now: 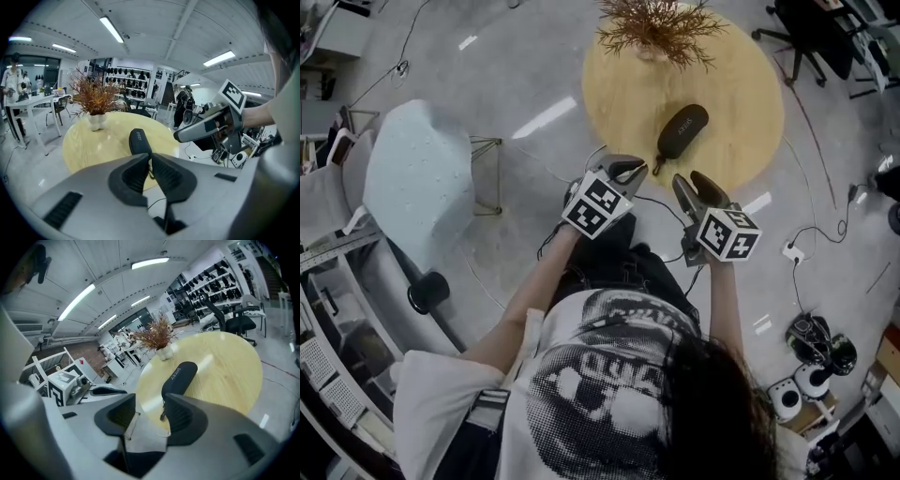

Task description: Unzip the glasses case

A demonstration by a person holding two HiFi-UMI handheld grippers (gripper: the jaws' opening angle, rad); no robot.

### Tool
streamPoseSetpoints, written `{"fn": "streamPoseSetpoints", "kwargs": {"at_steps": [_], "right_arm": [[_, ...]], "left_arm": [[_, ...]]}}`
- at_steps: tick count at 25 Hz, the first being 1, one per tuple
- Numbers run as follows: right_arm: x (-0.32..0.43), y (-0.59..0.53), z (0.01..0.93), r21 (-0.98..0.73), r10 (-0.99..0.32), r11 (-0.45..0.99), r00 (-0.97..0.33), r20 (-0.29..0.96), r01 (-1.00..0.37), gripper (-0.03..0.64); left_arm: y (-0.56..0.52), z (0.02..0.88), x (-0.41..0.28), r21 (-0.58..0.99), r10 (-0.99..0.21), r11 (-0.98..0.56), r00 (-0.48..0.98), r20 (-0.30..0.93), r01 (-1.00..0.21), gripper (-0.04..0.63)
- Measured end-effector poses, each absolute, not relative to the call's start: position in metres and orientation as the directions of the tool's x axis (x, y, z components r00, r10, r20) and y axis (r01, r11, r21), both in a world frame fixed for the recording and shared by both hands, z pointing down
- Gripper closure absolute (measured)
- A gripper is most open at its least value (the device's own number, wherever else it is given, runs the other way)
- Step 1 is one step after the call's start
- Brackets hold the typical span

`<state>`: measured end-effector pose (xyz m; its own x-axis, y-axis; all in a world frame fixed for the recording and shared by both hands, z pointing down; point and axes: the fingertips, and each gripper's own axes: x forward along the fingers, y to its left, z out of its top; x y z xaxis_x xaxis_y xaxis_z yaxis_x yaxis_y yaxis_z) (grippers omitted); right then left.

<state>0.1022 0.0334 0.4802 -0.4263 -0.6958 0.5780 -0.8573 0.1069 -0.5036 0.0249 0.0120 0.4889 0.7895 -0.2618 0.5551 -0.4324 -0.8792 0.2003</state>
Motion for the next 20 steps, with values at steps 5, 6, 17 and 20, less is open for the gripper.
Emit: {"fn": "streamPoseSetpoints", "kwargs": {"at_steps": [5, 6, 17, 20], "right_arm": [[0.1, 0.077, 0.471, -0.489, -0.689, 0.173, -0.46, 0.56, -0.855, 0.423], [0.101, 0.086, 0.469, -0.486, -0.689, 0.184, -0.465, 0.556, -0.854, 0.426], [0.091, 0.176, 0.439, -0.439, -0.699, 0.329, -0.528, 0.482, -0.836, 0.436], [0.088, 0.198, 0.432, -0.432, -0.697, 0.365, -0.55, 0.46, -0.825, 0.438]], "left_arm": [[0.035, 0.483, 0.023, 0.187, -0.307, -0.861, 0.777, 0.55, -0.473, 0.578], [0.041, 0.478, 0.024, 0.189, -0.317, -0.856, 0.777, 0.543, -0.482, 0.578], [0.141, 0.435, 0.021, 0.212, -0.407, -0.808, 0.781, 0.473, -0.55, 0.578], [0.168, 0.433, 0.019, 0.207, -0.423, -0.799, 0.772, 0.475, -0.564, 0.578]]}}
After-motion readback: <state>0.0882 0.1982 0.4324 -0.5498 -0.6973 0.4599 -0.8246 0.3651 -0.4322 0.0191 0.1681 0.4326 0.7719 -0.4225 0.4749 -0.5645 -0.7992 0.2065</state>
